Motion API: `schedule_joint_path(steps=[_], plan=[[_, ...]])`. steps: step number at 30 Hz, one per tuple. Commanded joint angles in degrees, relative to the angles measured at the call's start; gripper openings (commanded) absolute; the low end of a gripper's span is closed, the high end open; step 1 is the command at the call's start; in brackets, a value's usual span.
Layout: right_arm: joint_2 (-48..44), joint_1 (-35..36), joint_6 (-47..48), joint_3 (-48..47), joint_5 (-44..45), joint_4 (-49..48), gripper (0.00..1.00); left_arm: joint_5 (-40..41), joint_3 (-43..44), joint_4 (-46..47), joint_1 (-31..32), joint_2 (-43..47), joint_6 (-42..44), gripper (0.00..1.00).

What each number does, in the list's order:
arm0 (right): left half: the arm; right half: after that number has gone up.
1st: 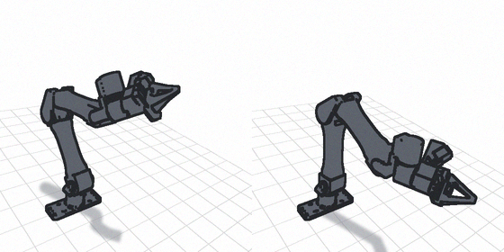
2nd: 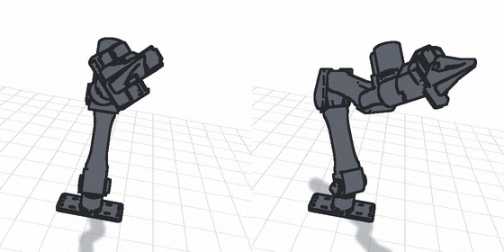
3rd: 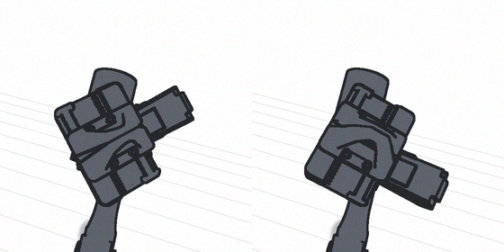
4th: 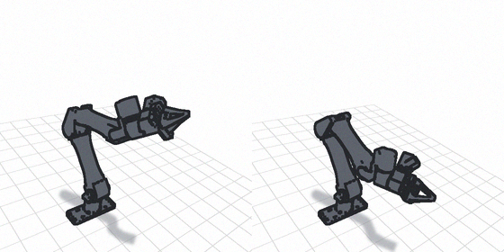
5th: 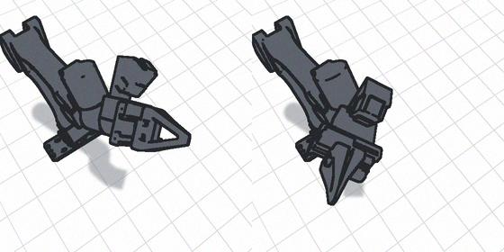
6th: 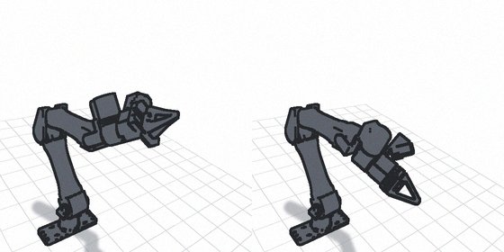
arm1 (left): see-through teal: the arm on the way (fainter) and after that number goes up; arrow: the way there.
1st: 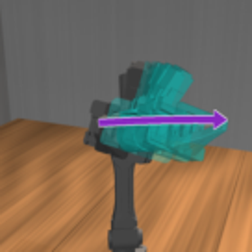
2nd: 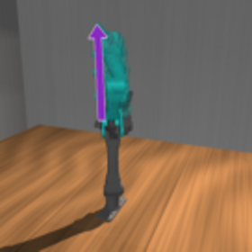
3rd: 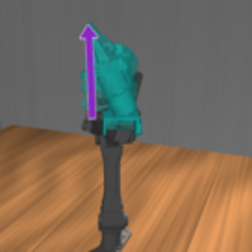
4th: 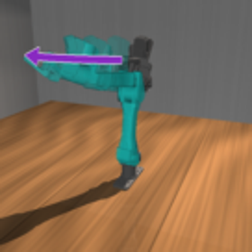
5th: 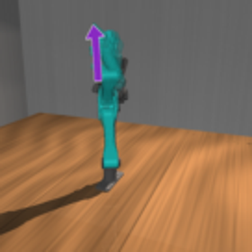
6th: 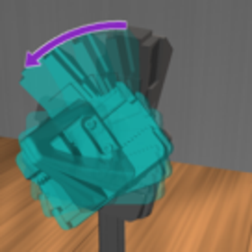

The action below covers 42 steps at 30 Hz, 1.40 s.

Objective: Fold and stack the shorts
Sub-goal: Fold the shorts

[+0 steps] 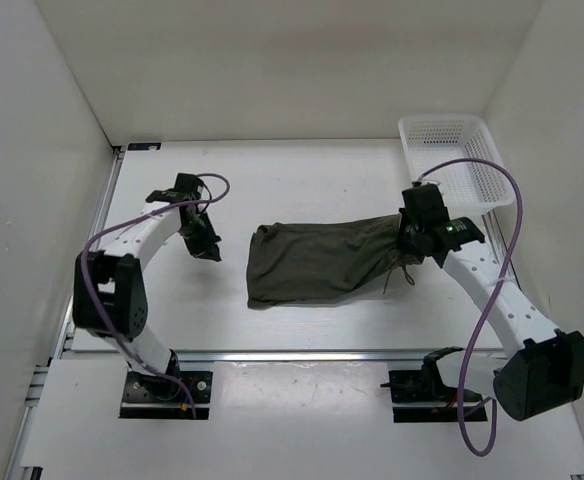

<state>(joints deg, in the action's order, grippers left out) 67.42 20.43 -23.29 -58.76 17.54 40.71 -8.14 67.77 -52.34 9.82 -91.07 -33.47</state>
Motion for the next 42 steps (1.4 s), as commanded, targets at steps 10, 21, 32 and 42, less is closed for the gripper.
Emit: schedule_joint_path(steps=[10, 21, 32, 42], plan=[[6.94, 8.83, 5.62, -11.63, 5.84, 2.80, 0.00, 1.20, 6.76, 5.75, 7.49, -15.98, -4.14, 0.10], [18.79, 23.69, 9.05, -23.22, 11.55, 3.85, 0.00, 0.58, 6.24, 6.81, 8.72, -18.36, -4.14, 0.10], [37.07, 33.53, 17.65, -39.39, 7.42, 2.27, 0.00, 0.58, 4.65, 6.81, 8.72, -17.05, -4.67, 0.10], [39.56, 36.70, 19.26, -49.02, 3.91, 1.58, 0.62, 0.06, -0.09, 4.44, 1.00, -6.24, -1.87, 0.42]])
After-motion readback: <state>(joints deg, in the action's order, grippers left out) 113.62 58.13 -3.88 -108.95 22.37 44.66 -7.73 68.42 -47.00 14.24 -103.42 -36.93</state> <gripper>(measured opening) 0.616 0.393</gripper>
